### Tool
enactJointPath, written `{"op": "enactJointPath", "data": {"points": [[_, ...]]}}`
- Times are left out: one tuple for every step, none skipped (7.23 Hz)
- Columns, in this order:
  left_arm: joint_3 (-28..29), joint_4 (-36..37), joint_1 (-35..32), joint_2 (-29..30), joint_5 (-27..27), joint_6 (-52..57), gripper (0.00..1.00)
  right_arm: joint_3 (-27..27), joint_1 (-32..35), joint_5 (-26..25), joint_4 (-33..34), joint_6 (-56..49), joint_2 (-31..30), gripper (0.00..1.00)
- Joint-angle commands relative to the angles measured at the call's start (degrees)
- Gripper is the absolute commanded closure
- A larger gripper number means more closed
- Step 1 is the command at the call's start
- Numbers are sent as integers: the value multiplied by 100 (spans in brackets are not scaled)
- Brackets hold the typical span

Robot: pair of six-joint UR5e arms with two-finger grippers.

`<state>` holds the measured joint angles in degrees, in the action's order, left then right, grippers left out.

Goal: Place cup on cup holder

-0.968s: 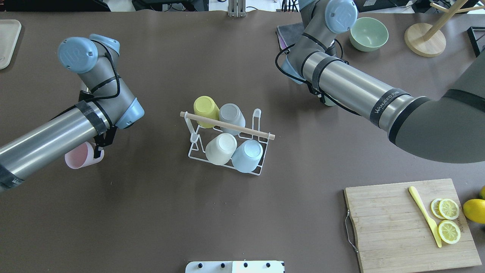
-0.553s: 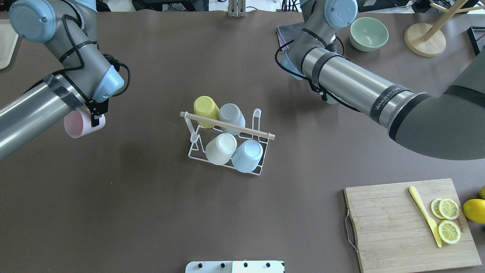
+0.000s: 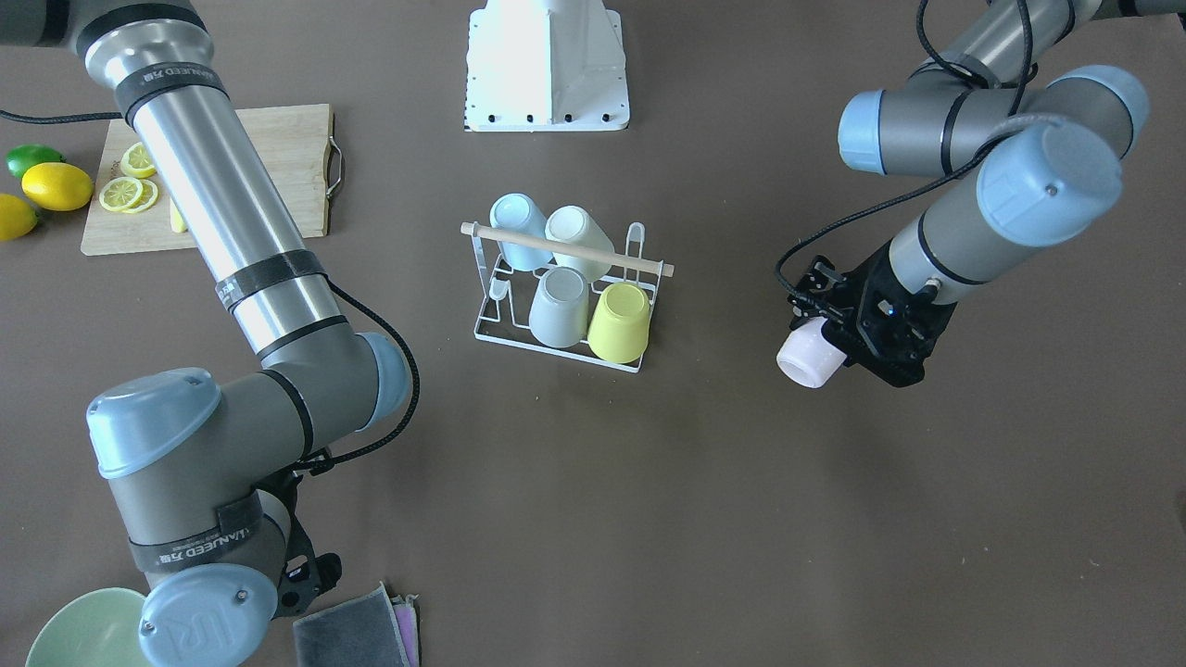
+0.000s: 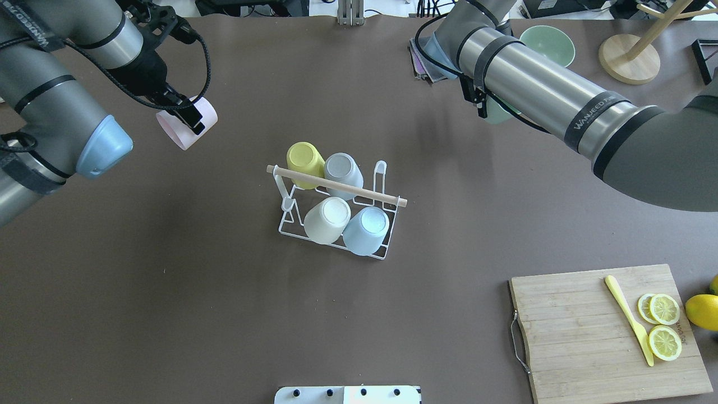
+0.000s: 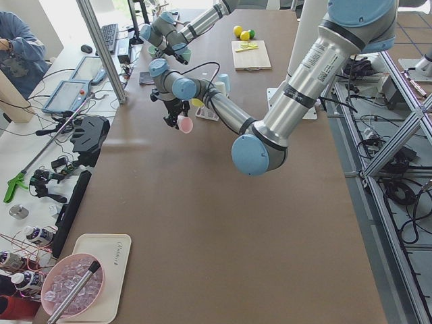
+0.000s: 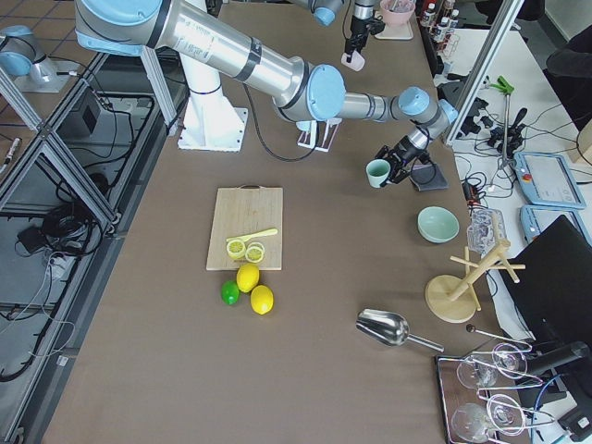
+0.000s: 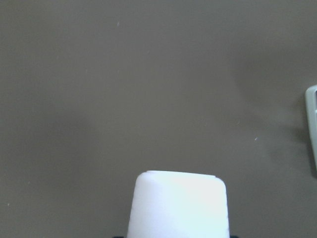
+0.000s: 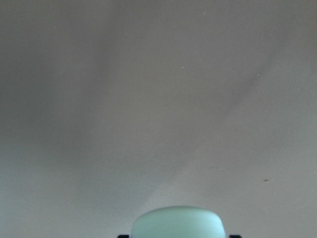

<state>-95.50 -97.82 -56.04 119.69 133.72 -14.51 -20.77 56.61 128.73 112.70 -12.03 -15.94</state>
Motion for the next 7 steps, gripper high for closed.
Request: {"op": "enactJointPath", "data": {"points": [[-1324,-2267,363,-1266,-553,-1241,100,-1282,227,195,95,391,-372,100],[-1444,-3669,749,-1577,-1175,-1935,100,-2220,211,205,77,847,-740,100],[-1462,-4962,1431,-1763,-2139,-2681,100,-3595,176,205,60,1234,-1518,100],[-1802,-5558,1864,-2121,-3010,-2837,100,-4183,175,214,-184,1630,-1726,100],[-2171,-5729,2060,-2490,-3288,-2777,100,-4398,167,205,-587,2129,-1728,100],[-2157,-6262,2262,-2546,-3787,-2777,100,-4400,175,205,-1374,2726,-1780,100],[-2079,-6380,2656,-2590,-4653,-2794,100,-4400,193,196,-1965,3098,-1885,100]]}}
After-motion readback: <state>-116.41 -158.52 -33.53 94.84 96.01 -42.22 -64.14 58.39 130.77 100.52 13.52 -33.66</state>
